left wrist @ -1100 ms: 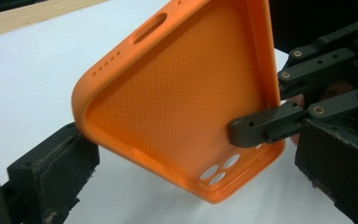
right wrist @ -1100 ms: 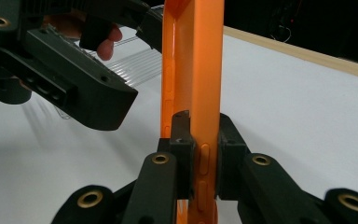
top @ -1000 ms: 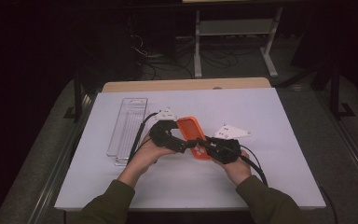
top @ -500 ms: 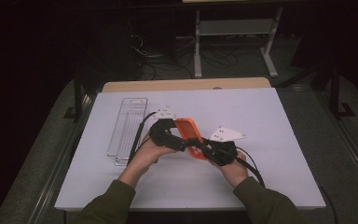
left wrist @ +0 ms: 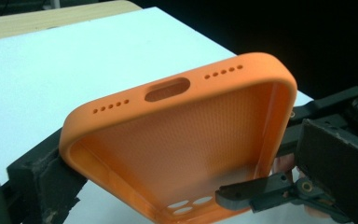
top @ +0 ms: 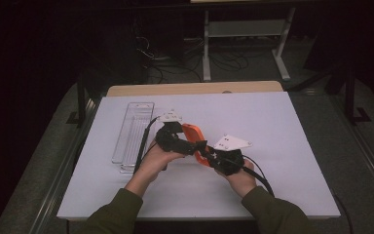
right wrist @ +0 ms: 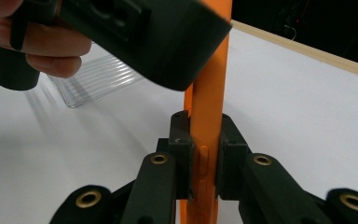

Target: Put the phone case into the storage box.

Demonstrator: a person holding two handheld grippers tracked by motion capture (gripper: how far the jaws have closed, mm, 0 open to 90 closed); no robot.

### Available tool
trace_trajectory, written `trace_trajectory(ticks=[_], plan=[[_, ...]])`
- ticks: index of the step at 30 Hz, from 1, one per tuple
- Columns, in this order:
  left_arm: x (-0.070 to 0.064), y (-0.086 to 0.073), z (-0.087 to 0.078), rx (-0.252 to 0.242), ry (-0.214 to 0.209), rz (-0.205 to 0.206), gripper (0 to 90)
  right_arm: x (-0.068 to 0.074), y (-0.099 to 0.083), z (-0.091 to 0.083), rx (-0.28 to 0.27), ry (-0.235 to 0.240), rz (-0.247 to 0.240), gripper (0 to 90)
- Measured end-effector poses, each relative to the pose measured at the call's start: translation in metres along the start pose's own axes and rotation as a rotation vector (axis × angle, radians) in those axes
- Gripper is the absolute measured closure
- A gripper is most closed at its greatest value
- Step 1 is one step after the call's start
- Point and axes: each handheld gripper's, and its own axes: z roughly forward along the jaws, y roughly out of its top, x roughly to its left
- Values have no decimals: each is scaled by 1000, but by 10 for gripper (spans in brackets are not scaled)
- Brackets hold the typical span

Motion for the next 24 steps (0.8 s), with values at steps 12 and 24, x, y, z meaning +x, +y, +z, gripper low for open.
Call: trace_trajectory(ticks=[12,24], plan=[[-3,-1,2,-31,39,-44,27,2,-1,2,10,-11,-20,779],[-3,-2,2,-61,60,-80,113,1,-1,2,11,-16,-28,779]])
